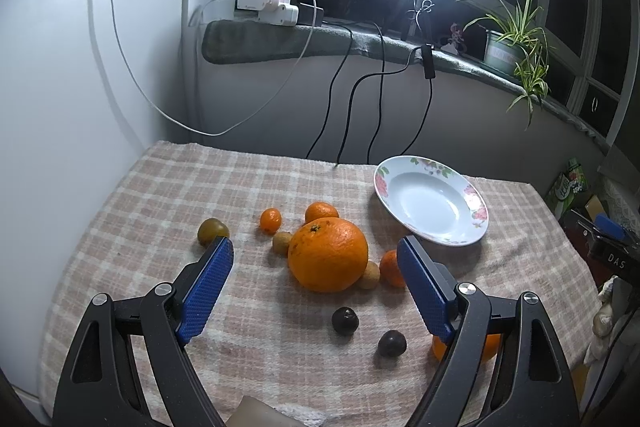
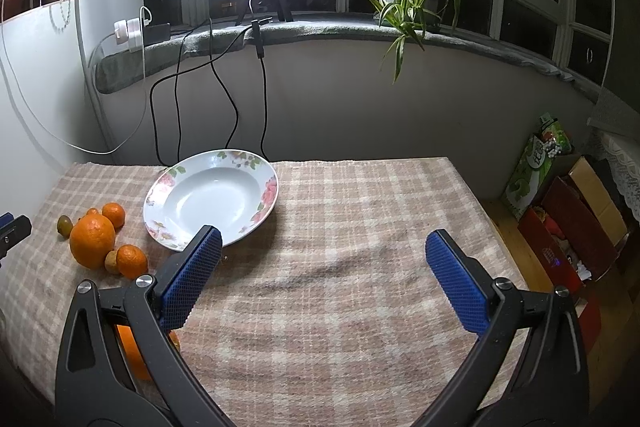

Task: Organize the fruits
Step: 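Move the right tool to the oval orange and close its fingers around it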

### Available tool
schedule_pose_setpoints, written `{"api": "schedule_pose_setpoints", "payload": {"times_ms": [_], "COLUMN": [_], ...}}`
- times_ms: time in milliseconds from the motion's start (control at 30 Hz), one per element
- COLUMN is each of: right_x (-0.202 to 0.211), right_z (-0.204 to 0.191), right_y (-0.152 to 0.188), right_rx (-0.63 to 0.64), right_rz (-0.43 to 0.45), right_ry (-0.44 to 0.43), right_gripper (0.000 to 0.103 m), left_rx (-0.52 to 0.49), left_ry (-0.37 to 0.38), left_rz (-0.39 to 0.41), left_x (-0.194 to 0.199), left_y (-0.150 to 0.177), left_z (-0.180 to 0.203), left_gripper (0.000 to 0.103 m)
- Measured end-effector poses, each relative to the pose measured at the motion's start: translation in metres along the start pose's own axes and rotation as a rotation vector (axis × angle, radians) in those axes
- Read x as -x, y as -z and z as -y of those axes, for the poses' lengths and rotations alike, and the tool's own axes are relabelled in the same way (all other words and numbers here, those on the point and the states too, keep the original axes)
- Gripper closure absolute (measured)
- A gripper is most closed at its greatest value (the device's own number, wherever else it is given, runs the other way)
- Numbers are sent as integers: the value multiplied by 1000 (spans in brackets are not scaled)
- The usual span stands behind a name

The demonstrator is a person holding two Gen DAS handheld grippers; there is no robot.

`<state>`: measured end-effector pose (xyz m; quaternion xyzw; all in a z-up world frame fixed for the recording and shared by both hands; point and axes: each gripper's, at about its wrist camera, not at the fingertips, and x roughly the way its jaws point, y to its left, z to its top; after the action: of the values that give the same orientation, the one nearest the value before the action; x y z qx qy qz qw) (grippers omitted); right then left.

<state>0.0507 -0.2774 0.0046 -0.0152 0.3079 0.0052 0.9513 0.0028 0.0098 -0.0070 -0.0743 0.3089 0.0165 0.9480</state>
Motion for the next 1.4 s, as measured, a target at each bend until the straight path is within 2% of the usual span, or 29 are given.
{"api": "schedule_pose_setpoints", "payload": {"times_ms": [267, 467, 967, 1167, 1333, 1400], "right_x": [-2, -6, -21, -28, -31, -31], "right_z": [-4, -11, -32, -36, -43, -48], "right_y": [0, 3, 10, 20, 31, 35], "right_rx": [11, 35, 68, 57, 60, 65], "right_rz": [-8, -20, -126, -207, -272, -297], "right_ry": [-21, -87, -313, -400, -488, -522], "right_gripper": [0, 0, 4, 4, 4, 4], "left_rx": [1, -10, 11, -13, -54, -66], "left_ry": [3, 8, 29, 114, 222, 269], "left_rz": [-13, -33, -104, -143, -204, -226], "left_x": [-1, -2, -6, -6, -12, -15], "left_y": [6, 11, 31, 40, 48, 50], "left_z": [-3, -6, -20, -6, 17, 25], "left_gripper": [19, 19, 21, 22, 23, 27]}}
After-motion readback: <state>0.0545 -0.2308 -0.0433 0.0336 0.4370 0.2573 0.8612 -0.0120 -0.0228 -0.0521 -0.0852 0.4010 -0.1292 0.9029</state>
